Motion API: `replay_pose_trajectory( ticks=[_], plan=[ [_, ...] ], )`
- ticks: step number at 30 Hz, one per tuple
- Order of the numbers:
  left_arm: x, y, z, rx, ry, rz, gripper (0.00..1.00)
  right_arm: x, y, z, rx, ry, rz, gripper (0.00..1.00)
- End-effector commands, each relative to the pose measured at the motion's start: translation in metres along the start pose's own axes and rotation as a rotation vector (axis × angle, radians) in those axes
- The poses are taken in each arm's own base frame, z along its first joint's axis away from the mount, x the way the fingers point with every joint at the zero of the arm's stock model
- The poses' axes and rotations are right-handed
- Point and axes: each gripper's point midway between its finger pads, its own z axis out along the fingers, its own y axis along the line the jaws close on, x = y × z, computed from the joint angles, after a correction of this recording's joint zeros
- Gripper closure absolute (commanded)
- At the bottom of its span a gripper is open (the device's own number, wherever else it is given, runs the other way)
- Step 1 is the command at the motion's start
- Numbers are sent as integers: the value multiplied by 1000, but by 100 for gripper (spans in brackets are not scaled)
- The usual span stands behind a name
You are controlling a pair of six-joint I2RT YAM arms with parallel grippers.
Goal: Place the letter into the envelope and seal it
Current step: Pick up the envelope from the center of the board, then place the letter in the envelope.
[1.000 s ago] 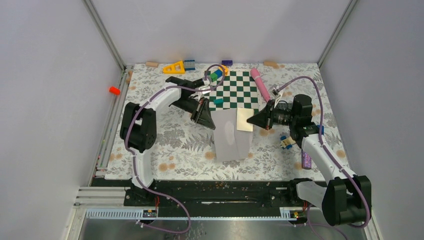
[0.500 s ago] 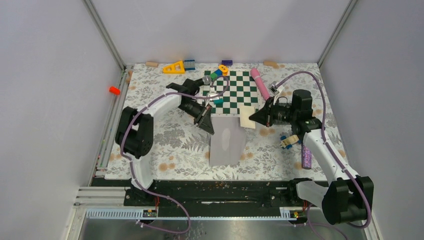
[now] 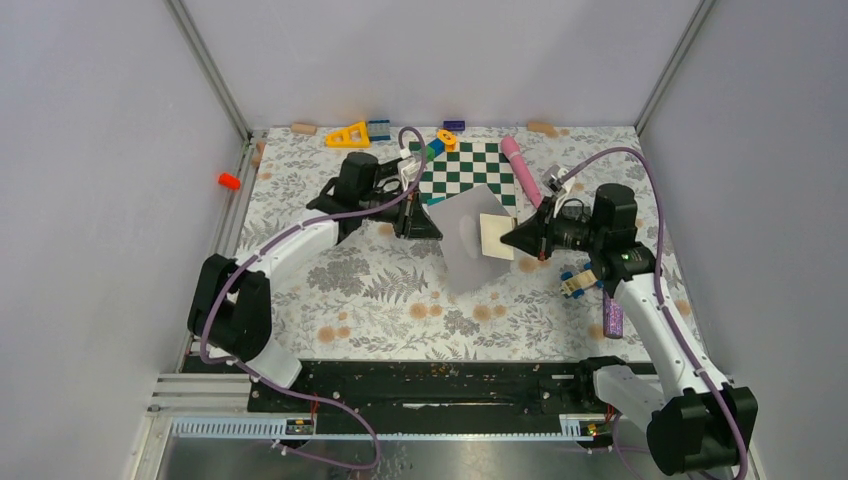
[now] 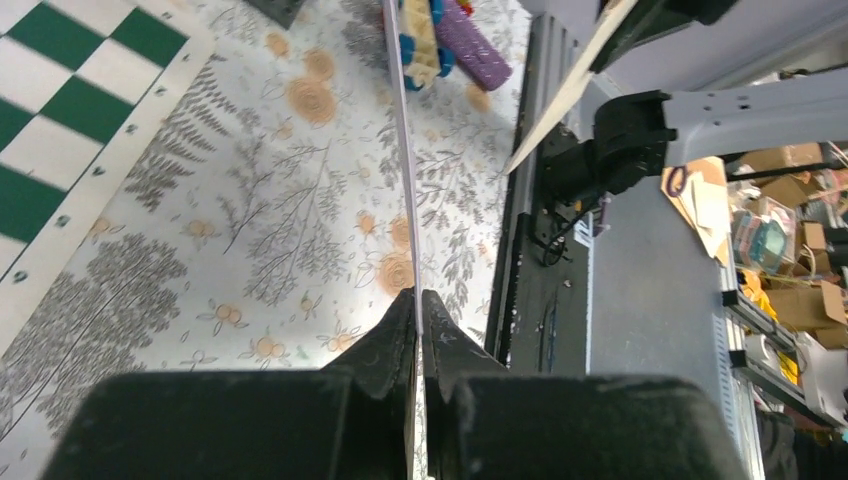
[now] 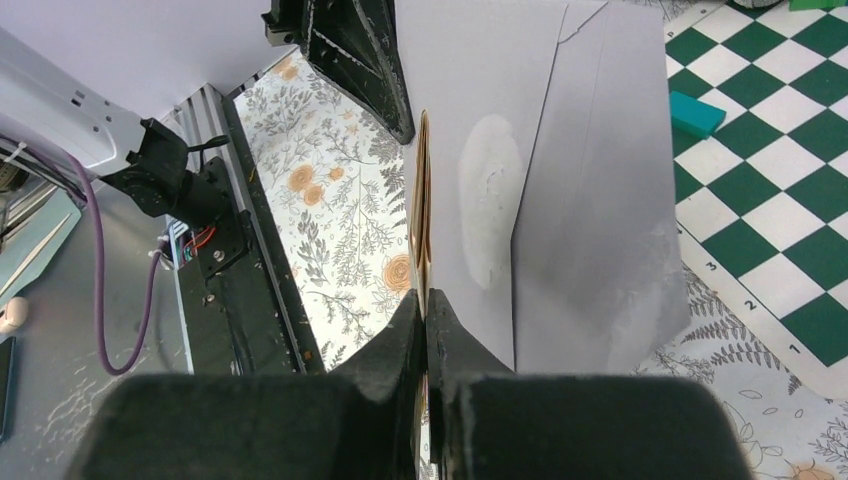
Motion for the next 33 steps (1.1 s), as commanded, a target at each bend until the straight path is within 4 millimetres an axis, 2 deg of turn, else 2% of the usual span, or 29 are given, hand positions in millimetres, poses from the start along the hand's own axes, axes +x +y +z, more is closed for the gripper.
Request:
replay_pose_trajectory(
  ticks=[1,7,16,19,28,33],
  plan=[
    [-26,-35,-8,199,-116,62,100,-11,15,-2,-62,-33,-84,100],
    [-26,-45,-12,329,-148,33,100,-8,11,-1,-74,-23,-71,100],
    [-15,-25,-8,243,-106,20,100,-19,3,-17,-24,-69,-108,100],
    [-13,-25,-8,229,-92,29,100,-23,1,-19,-10,-81,-103,100],
    [-11,-37,-7,285,-72,32,100,-14,-24,-12,35,-61,-54,100],
    [-11,-42,-8,303,-69,37,100,-8,-25,-7,-3,-41,-13,100]
  ],
)
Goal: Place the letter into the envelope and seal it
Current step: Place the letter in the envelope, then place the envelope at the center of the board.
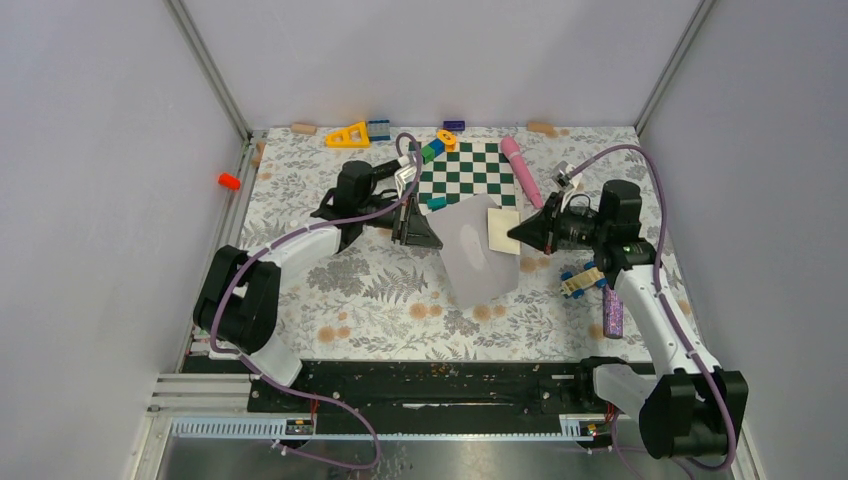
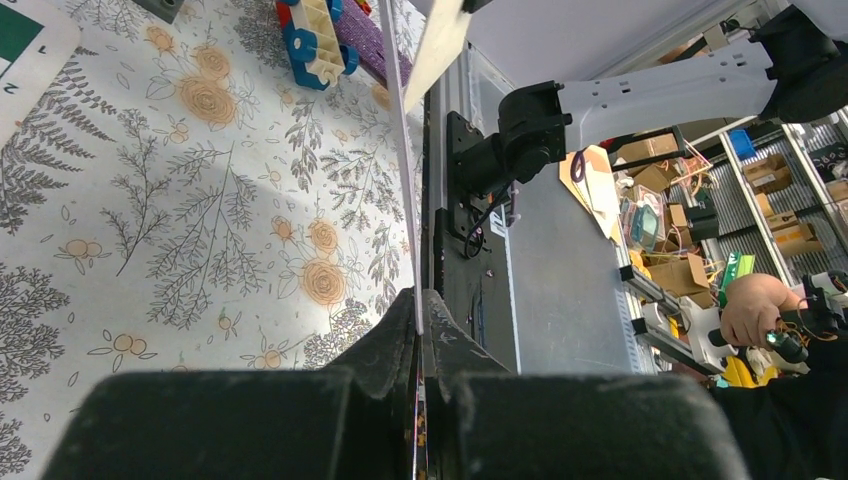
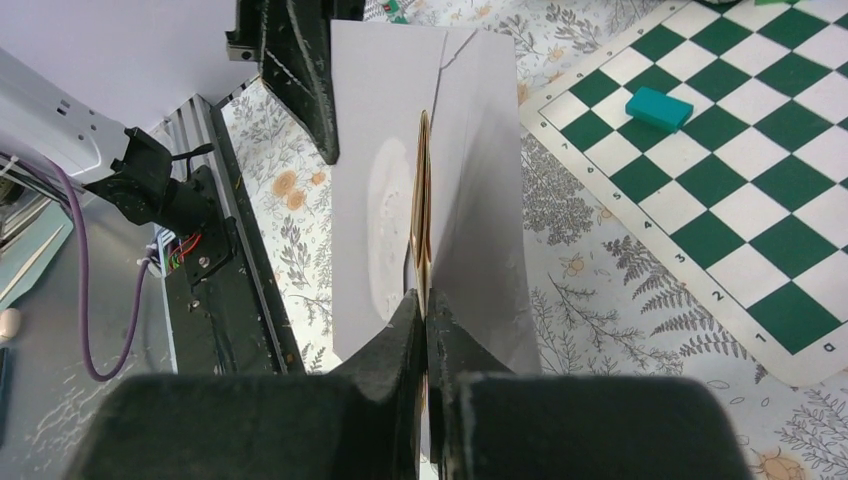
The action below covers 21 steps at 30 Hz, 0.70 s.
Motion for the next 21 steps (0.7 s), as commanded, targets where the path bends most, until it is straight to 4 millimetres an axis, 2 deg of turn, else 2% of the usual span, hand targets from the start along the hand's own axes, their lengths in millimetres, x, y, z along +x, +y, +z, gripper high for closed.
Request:
replay_pose_trajectory(
  ticks=[1,10,21],
  plan=[
    [-20,-27,-2,76,-7,125,100,-4,-3,2,-18,-9,-17,100],
    [-18,-37,0,128,0,124,100,8,-4,6,-57,21,20,100],
    [-18,-47,-1,162,0,139,100,16,11,8,-195,46,91,100]
  ],
)
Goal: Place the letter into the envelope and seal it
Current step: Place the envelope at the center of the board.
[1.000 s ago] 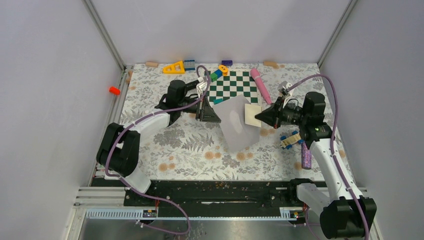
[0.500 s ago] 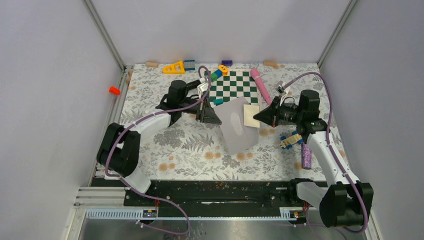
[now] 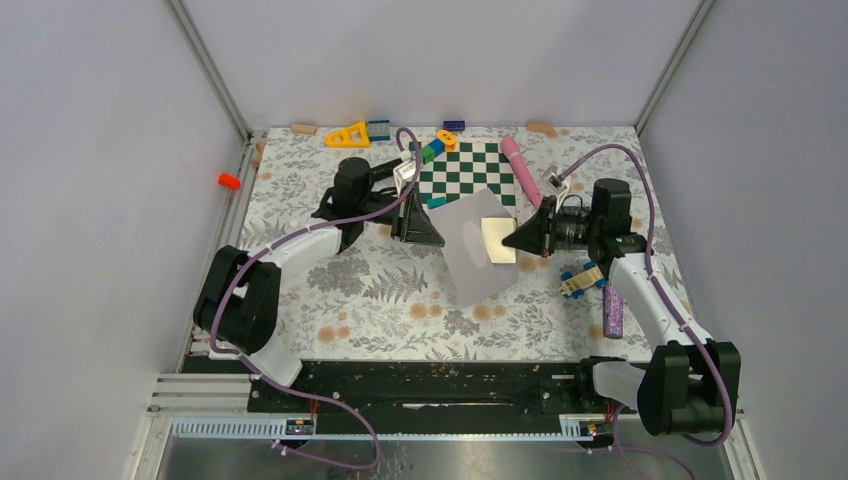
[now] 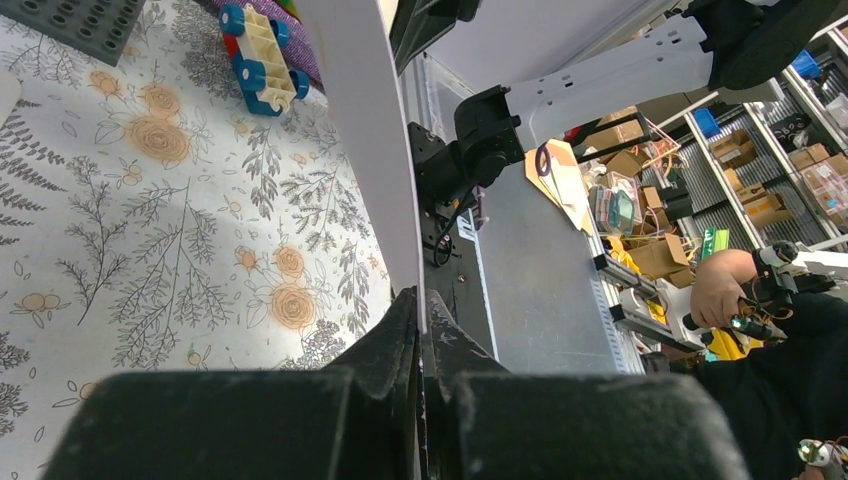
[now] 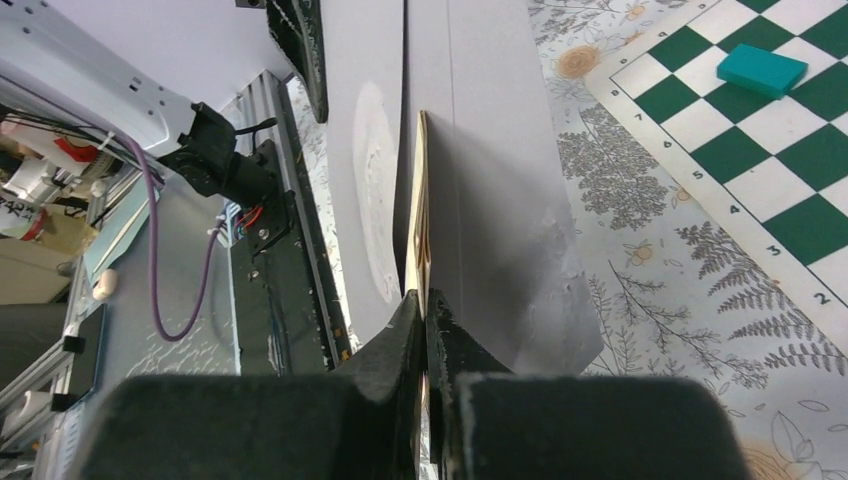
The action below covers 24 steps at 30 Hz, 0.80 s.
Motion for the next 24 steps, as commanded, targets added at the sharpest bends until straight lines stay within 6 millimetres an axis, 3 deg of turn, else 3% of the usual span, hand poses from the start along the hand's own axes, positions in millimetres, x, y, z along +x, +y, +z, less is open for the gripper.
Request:
replay_pose_trajectory(
  ticks=[1,24],
  plan=[
    [-8,-24,-1,66,5,104,100,-5,13,-1,-82,-7,-22,100],
    [-3,-26,9,92,33,82,100,10,26,10,-139,59,-20,100]
  ],
)
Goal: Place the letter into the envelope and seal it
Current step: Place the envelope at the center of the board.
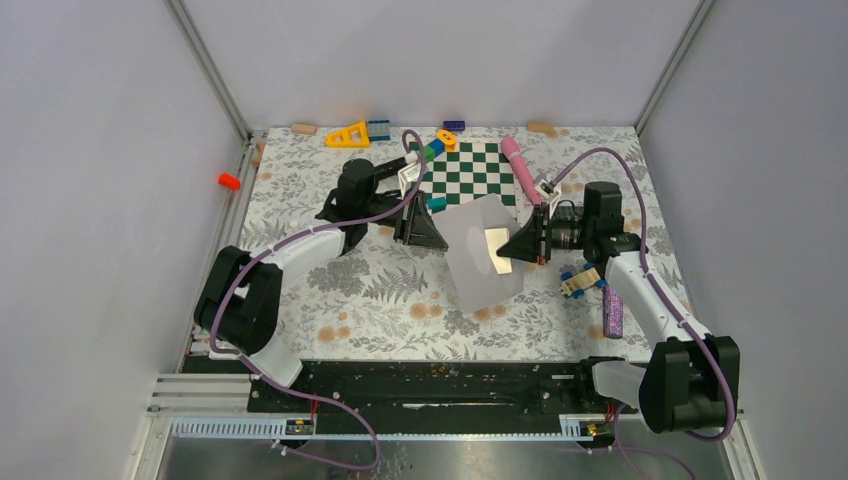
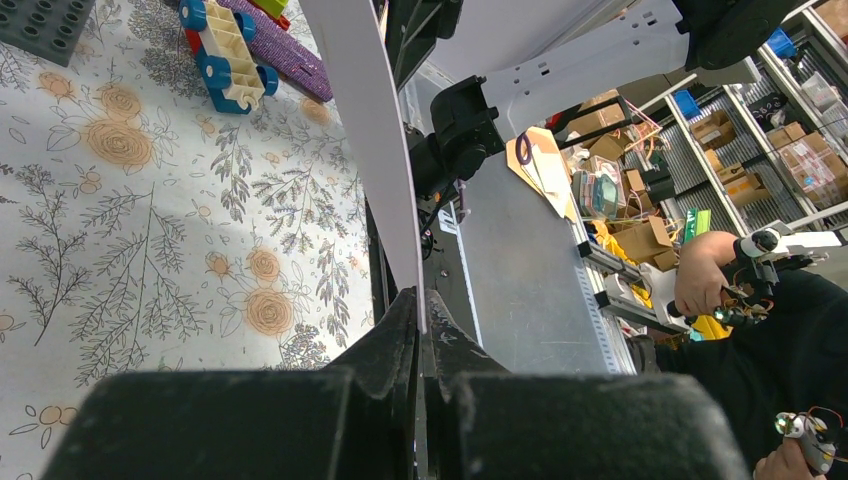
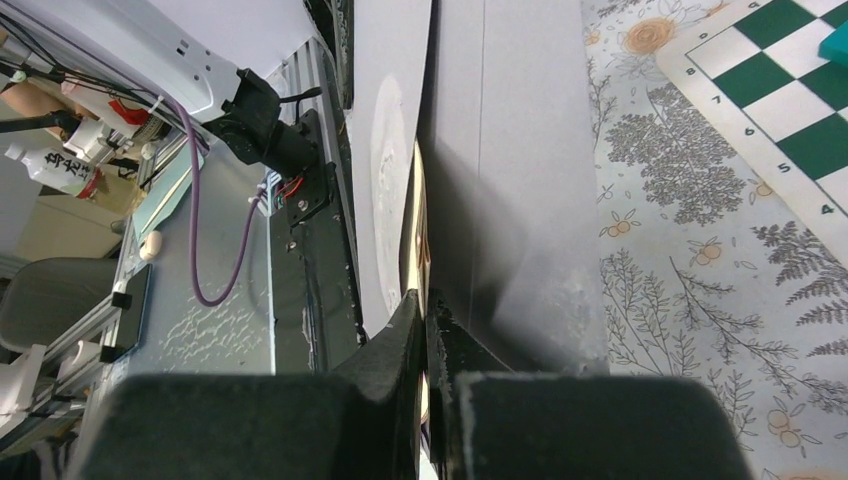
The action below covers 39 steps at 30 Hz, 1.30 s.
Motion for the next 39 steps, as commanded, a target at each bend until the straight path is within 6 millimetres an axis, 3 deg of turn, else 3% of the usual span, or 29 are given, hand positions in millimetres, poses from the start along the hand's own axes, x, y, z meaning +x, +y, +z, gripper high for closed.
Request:
replay_pose_trajectory(
  ticks=[1,14,29,36,39],
  plan=[
    [-6,-13,1,40,11,76,100,-3,6,6,-28,19,-35,100],
    [10,-5,10,17,88,70,100,0,6,11,-25,45,-38,100],
    [-4,-2,8,-1,4,65,100,4,9,11,-32,64,-33,95],
    [-2,-2,8,3,13,63,100,3,7,12,-19,66,-30,80],
    [1,0,8,-4,24,58,100,1,7,10,-5,74,-34,65]
  ],
)
